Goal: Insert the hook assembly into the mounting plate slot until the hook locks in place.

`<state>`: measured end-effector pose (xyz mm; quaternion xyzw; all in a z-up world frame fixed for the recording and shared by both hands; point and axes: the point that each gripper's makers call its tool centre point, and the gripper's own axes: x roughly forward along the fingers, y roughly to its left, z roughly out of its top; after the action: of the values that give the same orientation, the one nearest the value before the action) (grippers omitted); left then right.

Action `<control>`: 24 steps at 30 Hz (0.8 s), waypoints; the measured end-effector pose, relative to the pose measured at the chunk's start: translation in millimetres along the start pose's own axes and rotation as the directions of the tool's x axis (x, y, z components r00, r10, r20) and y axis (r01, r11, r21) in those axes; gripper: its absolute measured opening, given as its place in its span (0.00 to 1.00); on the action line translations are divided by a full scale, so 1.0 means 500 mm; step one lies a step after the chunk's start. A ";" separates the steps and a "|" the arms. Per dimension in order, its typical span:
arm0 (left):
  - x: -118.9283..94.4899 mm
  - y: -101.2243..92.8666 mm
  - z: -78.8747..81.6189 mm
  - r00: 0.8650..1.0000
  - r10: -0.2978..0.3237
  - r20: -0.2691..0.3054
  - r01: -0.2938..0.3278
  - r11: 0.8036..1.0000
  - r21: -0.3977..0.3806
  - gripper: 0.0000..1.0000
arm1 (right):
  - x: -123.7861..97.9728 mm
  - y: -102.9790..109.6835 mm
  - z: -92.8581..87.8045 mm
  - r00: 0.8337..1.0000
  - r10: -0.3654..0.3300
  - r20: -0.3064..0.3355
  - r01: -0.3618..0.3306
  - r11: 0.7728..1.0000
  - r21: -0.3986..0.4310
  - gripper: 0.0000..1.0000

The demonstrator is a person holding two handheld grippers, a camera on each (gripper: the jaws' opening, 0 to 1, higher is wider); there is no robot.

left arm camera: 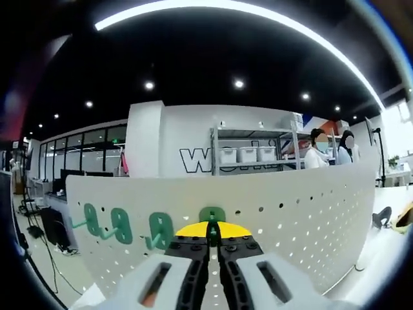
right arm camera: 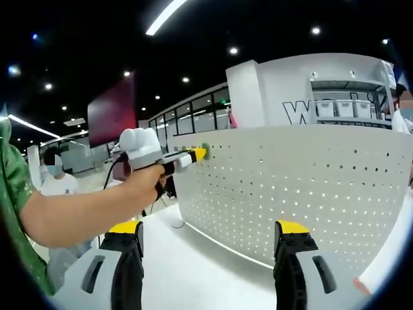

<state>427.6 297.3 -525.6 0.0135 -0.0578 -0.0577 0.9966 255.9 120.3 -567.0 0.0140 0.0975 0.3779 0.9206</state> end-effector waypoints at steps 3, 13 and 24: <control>-0.002 0.000 0.002 1.000 0.002 0.008 -0.003 1.000 0.011 0.03 | 0.000 -0.002 -0.002 1.000 -0.001 -0.002 0.001 1.000 0.001 0.85; 0.001 -0.003 0.000 1.000 0.027 -0.001 -0.027 0.996 0.088 0.03 | 0.004 0.002 -0.005 1.000 0.006 -0.008 -0.006 1.000 -0.003 0.85; 0.001 -0.002 -0.005 1.000 0.025 0.003 -0.025 0.994 0.106 0.04 | 0.004 0.002 -0.008 1.000 0.008 -0.013 -0.008 1.000 -0.002 0.85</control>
<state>428.5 296.5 -527.9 0.0655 -0.0617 -0.0422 0.9951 256.0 122.1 -571.3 0.0108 0.1029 0.3816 0.9185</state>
